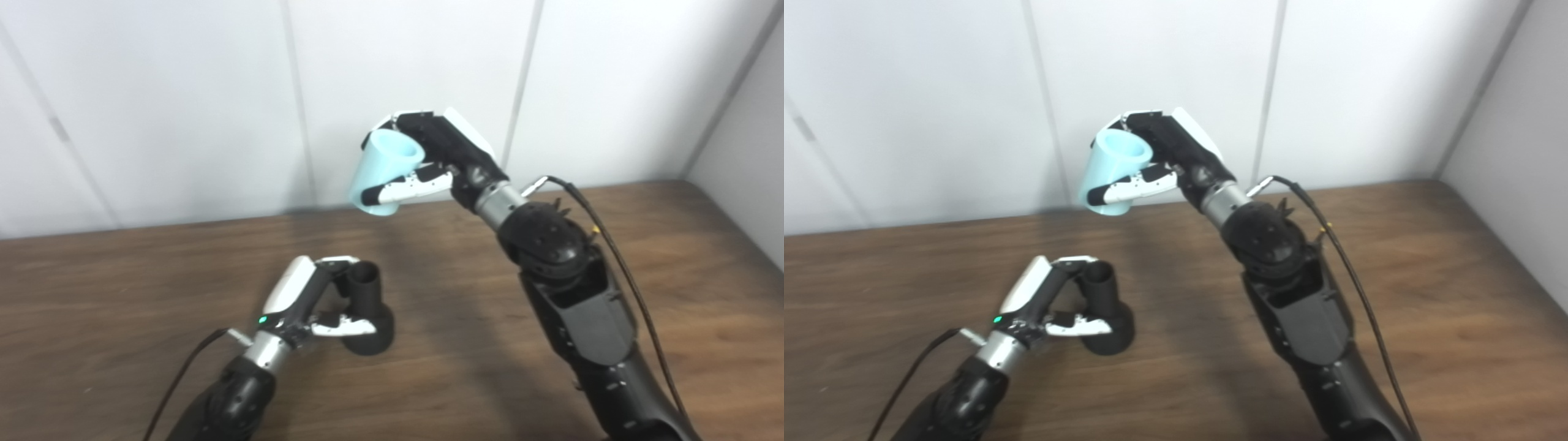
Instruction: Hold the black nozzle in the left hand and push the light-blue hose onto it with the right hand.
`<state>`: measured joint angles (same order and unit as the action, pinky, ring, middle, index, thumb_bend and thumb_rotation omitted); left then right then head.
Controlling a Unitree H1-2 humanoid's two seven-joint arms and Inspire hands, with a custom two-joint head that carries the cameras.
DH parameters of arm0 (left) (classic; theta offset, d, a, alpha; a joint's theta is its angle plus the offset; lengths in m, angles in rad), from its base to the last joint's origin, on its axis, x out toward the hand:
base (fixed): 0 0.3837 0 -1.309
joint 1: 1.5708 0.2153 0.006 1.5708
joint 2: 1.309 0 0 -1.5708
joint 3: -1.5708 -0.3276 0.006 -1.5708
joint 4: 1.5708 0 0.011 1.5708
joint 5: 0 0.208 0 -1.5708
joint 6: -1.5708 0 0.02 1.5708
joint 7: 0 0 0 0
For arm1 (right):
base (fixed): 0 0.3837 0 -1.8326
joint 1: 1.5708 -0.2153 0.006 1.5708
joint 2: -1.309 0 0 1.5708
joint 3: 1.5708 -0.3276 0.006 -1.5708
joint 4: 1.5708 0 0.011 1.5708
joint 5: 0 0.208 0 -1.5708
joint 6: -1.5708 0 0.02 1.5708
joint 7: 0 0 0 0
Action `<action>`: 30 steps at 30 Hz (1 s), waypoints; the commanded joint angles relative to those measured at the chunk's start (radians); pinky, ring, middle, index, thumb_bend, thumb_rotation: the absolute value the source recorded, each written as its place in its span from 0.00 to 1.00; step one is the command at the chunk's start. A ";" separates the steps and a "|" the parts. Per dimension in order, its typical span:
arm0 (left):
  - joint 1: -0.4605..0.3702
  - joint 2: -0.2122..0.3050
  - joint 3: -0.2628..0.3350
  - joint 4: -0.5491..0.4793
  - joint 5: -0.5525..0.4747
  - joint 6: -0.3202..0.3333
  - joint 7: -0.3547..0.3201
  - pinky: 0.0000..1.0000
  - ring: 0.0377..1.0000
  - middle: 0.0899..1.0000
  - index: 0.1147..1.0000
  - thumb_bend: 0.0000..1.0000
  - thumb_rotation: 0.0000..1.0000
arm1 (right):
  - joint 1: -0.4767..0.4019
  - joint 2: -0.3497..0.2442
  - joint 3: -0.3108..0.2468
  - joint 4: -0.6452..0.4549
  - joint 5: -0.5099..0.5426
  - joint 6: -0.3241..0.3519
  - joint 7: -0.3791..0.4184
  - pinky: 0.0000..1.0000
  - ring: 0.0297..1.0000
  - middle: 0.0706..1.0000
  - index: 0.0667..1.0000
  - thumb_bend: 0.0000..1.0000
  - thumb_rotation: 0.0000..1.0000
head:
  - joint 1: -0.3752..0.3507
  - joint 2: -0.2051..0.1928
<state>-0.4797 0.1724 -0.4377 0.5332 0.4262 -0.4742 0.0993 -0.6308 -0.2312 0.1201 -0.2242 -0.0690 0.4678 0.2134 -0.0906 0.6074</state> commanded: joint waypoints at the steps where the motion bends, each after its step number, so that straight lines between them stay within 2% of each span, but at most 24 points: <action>1: 0.128 -0.048 -0.036 0.102 0.036 0.028 -0.008 0.43 0.41 0.42 0.46 0.50 0.00 | -0.066 -0.017 -0.010 -0.005 0.022 0.002 0.041 0.40 0.44 0.46 0.44 0.52 0.00 | 0.015 0.004; 8: 0.126 -0.068 -0.026 0.098 0.043 0.051 -0.021 0.43 0.41 0.42 0.46 0.50 0.00 | -0.112 -0.063 0.049 -0.003 -0.034 0.002 0.170 0.39 0.44 0.46 0.44 0.52 0.00 | 0.052 0.018; 16: 0.121 -0.076 -0.019 0.106 0.046 0.040 -0.013 0.42 0.40 0.42 0.46 0.50 0.00 | -0.110 -0.061 0.041 -0.009 -0.106 0.002 0.262 0.40 0.45 0.47 0.42 0.52 0.00 | 0.057 0.031; 26: 0.120 -0.077 -0.014 0.113 0.051 0.033 -0.001 0.42 0.40 0.42 0.46 0.50 0.00 | -0.072 -0.081 0.050 -0.013 -0.139 0.000 0.297 0.42 0.45 0.45 0.44 0.52 0.00 | 0.064 0.041; 30: 0.124 -0.075 -0.011 0.104 0.045 0.038 -0.008 0.41 0.40 0.42 0.46 0.50 0.00 | -0.056 -0.086 0.058 -0.001 -0.133 -0.031 0.284 0.40 0.44 0.45 0.44 0.52 0.00 | 0.064 0.045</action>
<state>-0.4849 0.1170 -0.4225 0.5511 0.4496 -0.4434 0.1013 -0.6523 -0.2984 0.1851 -0.2066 -0.2086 0.4674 0.5149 -0.0261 0.6519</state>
